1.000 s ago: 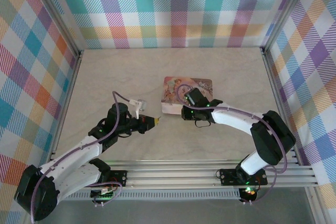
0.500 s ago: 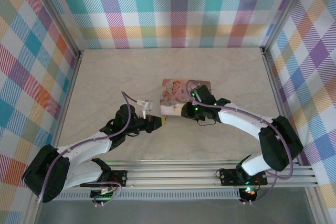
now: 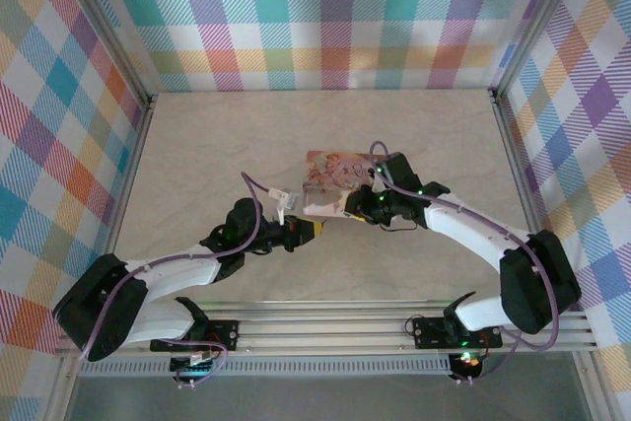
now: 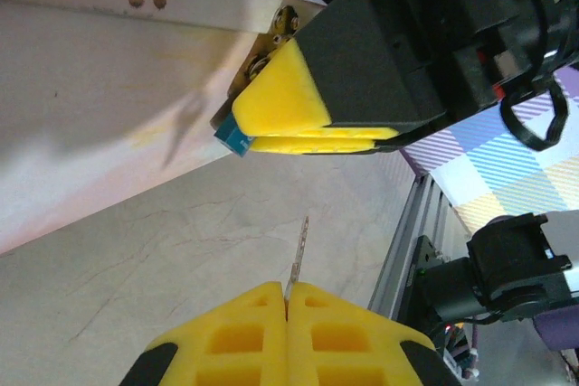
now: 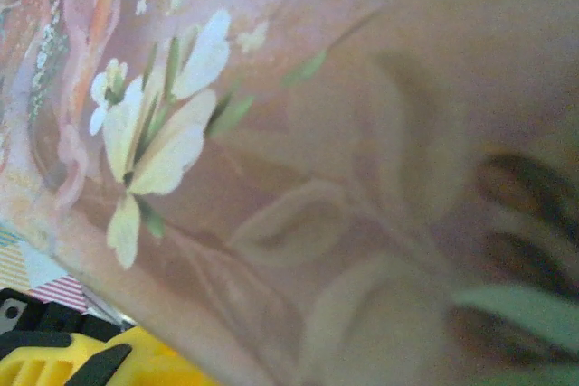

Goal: Unlock a padlock with a key

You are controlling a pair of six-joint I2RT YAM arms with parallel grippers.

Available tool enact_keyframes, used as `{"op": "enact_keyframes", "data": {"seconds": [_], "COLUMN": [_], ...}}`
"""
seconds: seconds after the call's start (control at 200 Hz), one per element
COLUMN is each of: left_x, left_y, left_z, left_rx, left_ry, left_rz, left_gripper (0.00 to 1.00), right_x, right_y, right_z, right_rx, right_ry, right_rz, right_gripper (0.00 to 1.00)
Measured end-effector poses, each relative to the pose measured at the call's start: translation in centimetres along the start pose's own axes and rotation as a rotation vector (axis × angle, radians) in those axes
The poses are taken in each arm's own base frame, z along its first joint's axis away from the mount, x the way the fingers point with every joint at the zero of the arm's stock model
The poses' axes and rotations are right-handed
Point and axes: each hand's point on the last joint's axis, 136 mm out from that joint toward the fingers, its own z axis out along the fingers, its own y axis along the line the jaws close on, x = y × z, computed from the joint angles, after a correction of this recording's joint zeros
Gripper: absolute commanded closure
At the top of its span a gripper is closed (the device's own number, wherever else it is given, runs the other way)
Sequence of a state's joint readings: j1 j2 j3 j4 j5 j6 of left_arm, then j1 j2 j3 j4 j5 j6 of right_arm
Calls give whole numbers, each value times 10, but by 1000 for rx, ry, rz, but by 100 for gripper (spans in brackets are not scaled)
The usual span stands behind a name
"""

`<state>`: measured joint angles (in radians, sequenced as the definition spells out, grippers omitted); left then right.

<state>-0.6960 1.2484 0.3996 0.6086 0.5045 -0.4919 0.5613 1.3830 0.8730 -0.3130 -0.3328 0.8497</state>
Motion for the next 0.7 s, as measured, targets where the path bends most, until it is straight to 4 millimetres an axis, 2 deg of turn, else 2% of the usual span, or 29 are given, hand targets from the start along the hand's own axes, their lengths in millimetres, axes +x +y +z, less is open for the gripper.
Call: {"op": "enact_keyframes", "data": {"seconds": [0.225, 0.42, 0.7], "left_x": [6, 4, -11], "left_y": [7, 11, 11], "left_z": [12, 14, 26], "left_rx": [-20, -46, -63], "left_ry": [26, 7, -10], "left_rz": [23, 51, 117], "left_gripper": [100, 100, 100], "right_x": [3, 2, 3], "right_y": [6, 11, 15], "right_z": [-4, -8, -11], "right_rx": [-32, -45, -66], "right_ry": [35, 53, 70], "right_rz": [22, 47, 76], "right_gripper": [100, 100, 100]}}
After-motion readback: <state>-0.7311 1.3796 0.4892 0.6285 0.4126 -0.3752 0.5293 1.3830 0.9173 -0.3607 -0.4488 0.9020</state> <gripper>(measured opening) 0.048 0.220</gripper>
